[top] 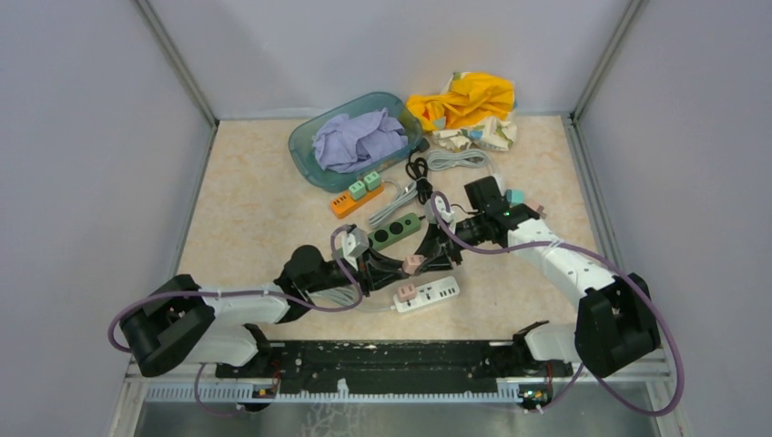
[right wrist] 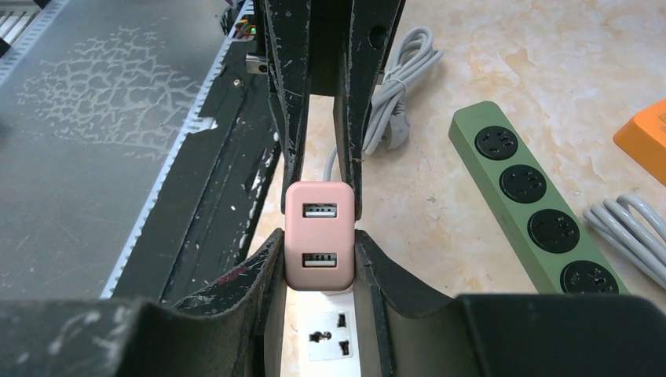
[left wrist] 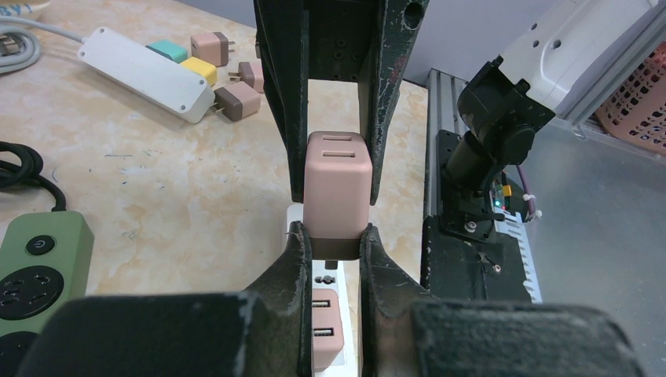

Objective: Pull the plug off the socket
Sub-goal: Place the plug at the center of the board.

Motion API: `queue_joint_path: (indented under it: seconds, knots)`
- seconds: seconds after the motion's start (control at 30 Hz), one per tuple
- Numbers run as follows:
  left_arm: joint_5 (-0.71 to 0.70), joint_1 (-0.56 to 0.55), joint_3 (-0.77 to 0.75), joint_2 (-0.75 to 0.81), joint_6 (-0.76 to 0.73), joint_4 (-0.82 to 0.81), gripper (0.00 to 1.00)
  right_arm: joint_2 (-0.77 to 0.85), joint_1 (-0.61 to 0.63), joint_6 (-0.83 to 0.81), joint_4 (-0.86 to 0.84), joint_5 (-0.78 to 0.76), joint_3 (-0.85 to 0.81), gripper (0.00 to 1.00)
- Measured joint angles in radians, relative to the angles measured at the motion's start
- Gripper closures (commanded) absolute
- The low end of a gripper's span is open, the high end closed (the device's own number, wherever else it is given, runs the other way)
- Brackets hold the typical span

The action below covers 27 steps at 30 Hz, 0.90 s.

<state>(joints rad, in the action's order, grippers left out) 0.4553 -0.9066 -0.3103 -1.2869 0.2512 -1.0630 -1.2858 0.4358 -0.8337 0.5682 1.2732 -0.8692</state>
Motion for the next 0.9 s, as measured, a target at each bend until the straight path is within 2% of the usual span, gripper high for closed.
queue_joint_path:
  seconds: [0.07,0.27,0.43,0.67,0.9]
  knots:
    - [0.002,0.002,0.0,0.0,0.002,-0.001,0.99,0.0,0.0,0.001,0.0,0.0,0.0,0.69]
    - [0.005,0.006,0.0,0.0,0.015,-0.014,1.0,0.0,0.001,0.011,-0.007,0.003,0.007,0.35]
    - [0.001,0.011,0.003,0.001,0.027,-0.019,0.99,0.0,0.001,0.018,-0.013,0.002,0.011,0.17]
    - [-0.017,0.035,0.06,0.047,0.057,-0.019,1.0,0.0,0.0,0.025,-0.018,-0.034,0.011,0.12]
    - [-0.048,0.117,0.13,0.179,0.119,0.05,1.0,0.009,-0.037,0.027,-0.023,-0.07,0.011,0.12]
